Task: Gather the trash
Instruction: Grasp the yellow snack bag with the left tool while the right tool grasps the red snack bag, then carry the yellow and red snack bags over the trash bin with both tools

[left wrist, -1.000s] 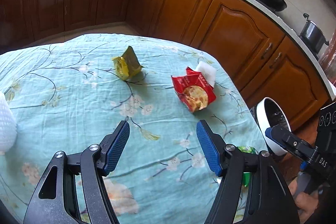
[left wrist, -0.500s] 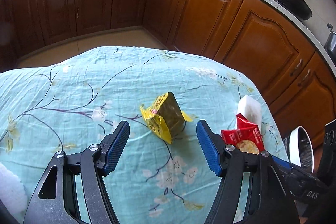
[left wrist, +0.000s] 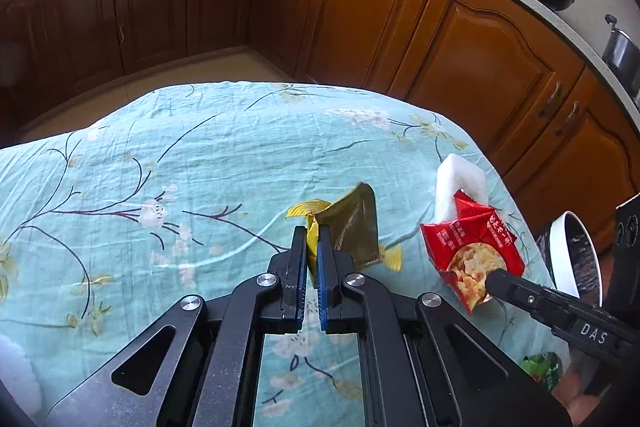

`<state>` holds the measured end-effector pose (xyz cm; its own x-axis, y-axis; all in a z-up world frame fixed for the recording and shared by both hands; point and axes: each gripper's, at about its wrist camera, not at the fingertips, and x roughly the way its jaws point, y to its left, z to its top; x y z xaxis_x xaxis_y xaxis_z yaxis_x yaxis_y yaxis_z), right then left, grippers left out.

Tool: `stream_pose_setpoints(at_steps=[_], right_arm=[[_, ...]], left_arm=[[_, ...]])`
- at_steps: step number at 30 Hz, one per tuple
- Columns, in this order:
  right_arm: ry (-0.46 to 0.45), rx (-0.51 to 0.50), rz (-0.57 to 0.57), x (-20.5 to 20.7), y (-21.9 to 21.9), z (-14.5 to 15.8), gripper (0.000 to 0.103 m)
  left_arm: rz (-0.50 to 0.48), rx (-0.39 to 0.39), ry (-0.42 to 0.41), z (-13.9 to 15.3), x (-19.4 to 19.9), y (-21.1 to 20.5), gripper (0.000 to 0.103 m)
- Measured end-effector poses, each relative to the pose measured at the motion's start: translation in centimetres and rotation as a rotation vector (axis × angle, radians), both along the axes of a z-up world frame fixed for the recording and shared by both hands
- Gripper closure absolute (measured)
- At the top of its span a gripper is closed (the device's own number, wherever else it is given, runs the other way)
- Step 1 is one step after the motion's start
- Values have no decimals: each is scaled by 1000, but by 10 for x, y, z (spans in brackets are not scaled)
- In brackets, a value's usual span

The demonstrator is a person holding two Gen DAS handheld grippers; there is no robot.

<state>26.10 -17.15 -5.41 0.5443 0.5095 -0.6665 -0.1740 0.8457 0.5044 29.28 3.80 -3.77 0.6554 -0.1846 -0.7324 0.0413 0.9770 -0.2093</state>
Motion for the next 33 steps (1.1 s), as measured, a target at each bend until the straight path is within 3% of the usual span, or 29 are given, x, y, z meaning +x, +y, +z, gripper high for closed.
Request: stream_pose_setpoints(at_steps=[15,33], right_arm=[[-83,35,-101,-63,-76,29,101],[-96,3,-325,-128,-200,29,101]], left_arm=[[-114,-89,-72,44,-78,-54,100],[-313,-107,-97,68,-106,-163,100]])
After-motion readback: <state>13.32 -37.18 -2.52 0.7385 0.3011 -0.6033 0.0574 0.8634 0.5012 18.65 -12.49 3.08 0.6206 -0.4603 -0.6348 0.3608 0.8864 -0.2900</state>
